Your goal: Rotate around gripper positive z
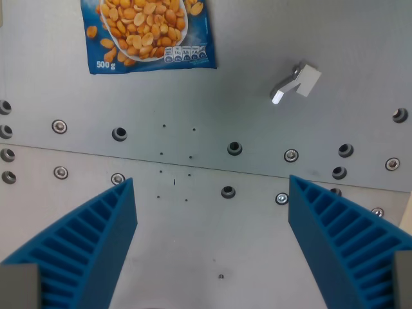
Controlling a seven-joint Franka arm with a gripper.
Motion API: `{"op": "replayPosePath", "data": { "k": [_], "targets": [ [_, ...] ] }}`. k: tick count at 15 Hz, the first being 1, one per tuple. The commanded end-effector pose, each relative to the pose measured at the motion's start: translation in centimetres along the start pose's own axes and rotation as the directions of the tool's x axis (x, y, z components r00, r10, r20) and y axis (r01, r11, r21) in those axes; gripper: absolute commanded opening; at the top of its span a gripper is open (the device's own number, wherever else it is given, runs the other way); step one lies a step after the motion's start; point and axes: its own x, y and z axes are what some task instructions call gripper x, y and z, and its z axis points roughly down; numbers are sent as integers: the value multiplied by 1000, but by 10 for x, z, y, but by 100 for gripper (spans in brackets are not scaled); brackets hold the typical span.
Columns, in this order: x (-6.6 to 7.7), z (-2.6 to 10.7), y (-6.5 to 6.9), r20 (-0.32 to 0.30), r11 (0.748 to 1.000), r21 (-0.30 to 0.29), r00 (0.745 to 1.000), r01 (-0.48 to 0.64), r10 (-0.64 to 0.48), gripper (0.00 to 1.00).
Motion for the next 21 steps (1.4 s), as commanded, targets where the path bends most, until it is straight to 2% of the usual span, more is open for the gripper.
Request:
{"op": "replayPosePath", "data": {
  "k": [1,11,21],
  "targets": [
    [-1,-3,0,-8,1000,-2,1000,-13,13,100],
    [-1,-3,0,-8,989,-1,989,-146,146,100],
    [-1,-3,0,-8,961,0,961,-276,276,100]
  ]
}}
